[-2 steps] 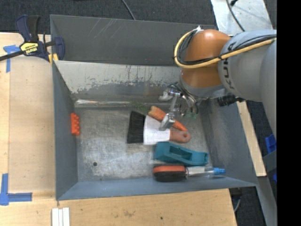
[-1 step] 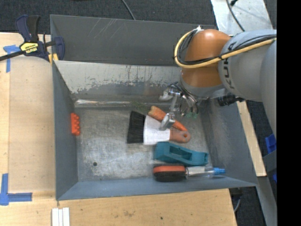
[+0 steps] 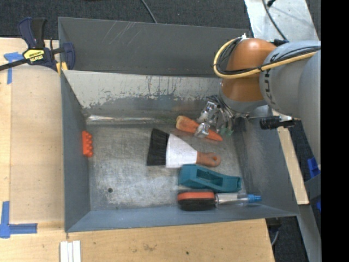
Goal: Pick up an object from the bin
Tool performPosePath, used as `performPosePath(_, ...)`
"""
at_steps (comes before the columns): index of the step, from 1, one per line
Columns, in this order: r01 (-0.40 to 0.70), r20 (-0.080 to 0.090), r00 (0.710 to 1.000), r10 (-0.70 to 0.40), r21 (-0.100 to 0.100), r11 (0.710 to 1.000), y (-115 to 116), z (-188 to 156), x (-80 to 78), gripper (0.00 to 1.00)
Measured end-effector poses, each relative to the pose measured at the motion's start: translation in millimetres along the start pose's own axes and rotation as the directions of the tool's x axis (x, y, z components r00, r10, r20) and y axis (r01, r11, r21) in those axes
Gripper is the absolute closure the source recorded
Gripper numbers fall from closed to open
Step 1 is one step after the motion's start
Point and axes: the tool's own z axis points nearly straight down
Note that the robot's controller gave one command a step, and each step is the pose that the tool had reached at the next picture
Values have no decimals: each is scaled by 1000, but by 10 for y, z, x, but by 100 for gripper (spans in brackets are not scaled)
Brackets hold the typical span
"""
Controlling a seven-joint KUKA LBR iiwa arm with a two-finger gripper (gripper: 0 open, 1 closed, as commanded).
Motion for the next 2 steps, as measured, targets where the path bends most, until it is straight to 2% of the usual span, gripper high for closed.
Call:
performPosePath(1, 0, 0, 1000, 0, 0, 1000, 0, 0, 0, 100)
performPosePath(2, 272, -7, 962, -272, 2, 962, 40, -1506, 275, 100)
